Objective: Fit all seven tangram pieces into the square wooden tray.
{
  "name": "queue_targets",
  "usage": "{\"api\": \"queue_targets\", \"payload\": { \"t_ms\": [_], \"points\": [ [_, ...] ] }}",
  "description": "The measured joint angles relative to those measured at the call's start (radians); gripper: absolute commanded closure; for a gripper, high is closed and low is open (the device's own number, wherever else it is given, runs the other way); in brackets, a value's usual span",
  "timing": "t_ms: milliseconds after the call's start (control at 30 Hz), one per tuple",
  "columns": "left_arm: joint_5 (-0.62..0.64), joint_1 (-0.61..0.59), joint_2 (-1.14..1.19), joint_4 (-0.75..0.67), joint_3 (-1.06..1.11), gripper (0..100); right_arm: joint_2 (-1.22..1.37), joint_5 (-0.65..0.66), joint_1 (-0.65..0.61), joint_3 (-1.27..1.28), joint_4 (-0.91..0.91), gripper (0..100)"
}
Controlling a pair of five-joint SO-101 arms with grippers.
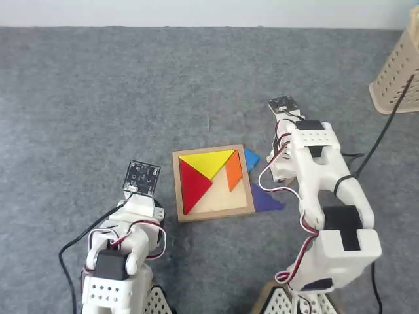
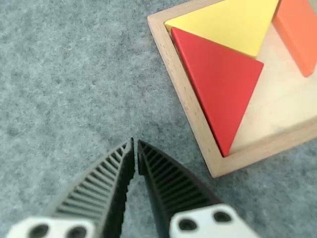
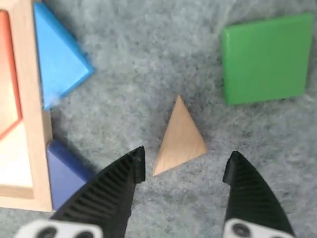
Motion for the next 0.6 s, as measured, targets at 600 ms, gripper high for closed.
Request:
{"api": "queue_targets", "payload": {
  "t_ms": [600],
  "points": [
    [0.000, 0.002, 0.000, 0.000, 0.000, 99, 0.061, 0.000, 0.012, -0.011, -0.035, 87.2]
  ]
}}
